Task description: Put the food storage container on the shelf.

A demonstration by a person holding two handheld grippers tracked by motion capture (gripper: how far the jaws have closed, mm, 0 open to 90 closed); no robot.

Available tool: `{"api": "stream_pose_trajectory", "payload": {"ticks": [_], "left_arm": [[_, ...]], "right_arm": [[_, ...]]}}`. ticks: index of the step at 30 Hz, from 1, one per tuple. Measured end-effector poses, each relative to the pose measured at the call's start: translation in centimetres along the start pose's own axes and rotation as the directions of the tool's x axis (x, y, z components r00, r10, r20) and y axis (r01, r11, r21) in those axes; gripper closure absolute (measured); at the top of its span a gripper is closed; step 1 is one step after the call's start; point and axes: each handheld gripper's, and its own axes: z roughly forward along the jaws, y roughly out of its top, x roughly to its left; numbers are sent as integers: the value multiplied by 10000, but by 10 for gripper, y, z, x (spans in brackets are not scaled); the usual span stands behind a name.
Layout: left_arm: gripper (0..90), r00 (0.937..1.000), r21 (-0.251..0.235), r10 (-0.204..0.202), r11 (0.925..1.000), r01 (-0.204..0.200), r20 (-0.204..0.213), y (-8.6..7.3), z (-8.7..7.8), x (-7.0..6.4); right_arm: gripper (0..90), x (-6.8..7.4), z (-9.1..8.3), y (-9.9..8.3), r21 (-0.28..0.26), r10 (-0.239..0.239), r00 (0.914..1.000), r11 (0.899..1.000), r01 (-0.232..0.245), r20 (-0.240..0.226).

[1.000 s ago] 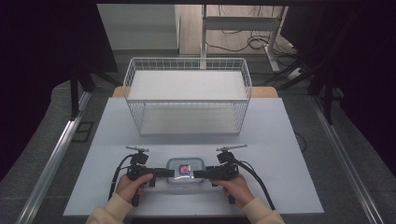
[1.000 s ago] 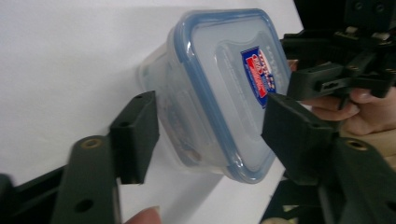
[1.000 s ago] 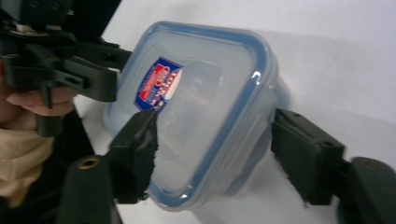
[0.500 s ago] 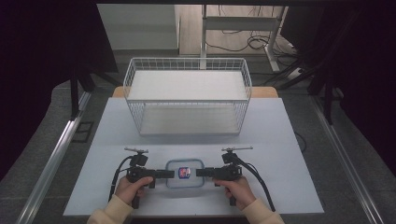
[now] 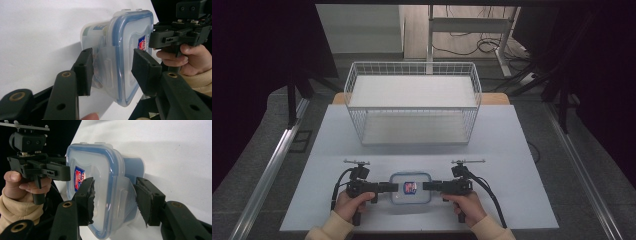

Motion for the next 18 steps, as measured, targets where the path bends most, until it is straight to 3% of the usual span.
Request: {"api": "stream_pose_trajectory", "payload": {"ticks": [10, 18], "left_arm": [[537, 9995, -179, 300, 9994, -301, -84, 4, -5, -7], [537, 9983, -337, 576, 9978, -579, -79, 8, -9, -12]], "right_arm": [[511, 4, -3, 3, -161, -88, 9999, 9998, 87, -66], [511, 13, -8, 8, -415, -573, 9984, 9975, 574, 33]]}}
